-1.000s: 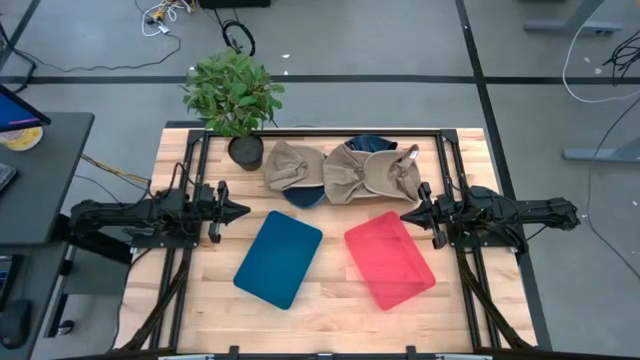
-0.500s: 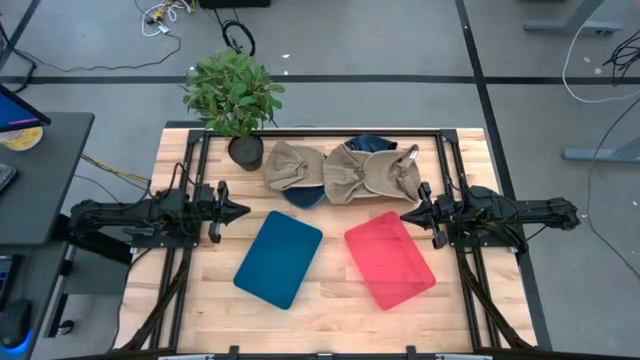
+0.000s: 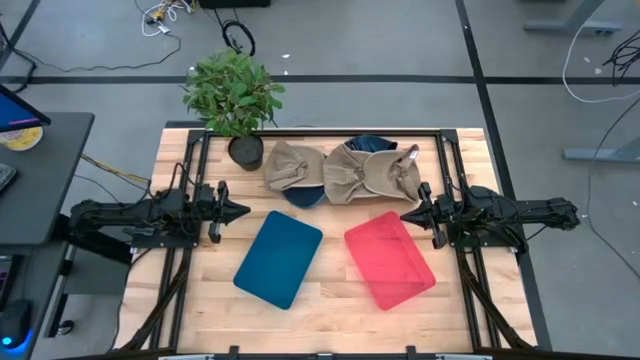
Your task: Pick & Place hat
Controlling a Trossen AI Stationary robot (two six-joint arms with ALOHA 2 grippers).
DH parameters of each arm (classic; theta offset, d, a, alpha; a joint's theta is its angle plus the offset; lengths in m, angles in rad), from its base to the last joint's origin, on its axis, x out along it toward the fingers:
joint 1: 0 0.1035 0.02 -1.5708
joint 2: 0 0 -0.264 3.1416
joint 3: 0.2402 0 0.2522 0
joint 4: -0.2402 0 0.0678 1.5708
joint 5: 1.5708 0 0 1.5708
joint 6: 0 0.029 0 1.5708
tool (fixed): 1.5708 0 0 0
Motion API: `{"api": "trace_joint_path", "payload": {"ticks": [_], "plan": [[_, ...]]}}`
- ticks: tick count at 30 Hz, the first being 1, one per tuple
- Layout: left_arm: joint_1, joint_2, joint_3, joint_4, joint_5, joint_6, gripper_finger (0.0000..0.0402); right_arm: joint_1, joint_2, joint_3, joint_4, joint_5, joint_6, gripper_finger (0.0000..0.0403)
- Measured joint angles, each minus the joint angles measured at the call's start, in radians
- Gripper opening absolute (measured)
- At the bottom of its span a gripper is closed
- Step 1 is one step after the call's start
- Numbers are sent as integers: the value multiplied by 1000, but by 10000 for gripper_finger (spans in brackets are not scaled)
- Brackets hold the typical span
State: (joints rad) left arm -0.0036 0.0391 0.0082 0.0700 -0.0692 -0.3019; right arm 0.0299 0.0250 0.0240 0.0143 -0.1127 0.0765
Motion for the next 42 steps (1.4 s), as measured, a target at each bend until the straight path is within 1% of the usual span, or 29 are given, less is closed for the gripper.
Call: {"api": "trace_joint_path", "payload": {"ticks": [23,26,29,31,34,36,40,42], "plan": [[0,0,0,0,-8,4,3,0,0,0,0,0,0,4],[0,0,0,-33,-12,98,3,0,0,0,0,0,-11,4],[0,8,0,-34,-13,215,3,0,0,0,1,1,-90,4],[0,13,0,-28,-20,250,3,0,0,0,4,0,-138,4],[1,15,0,-19,-29,269,3,0,0,0,13,0,-155,4],[1,15,0,-17,-29,270,3,0,0,0,34,0,-119,4],[1,15,0,-1,-28,249,3,-1,0,0,102,7,119,4],[1,15,0,47,-28,197,3,-3,0,0,133,54,219,4]]}}
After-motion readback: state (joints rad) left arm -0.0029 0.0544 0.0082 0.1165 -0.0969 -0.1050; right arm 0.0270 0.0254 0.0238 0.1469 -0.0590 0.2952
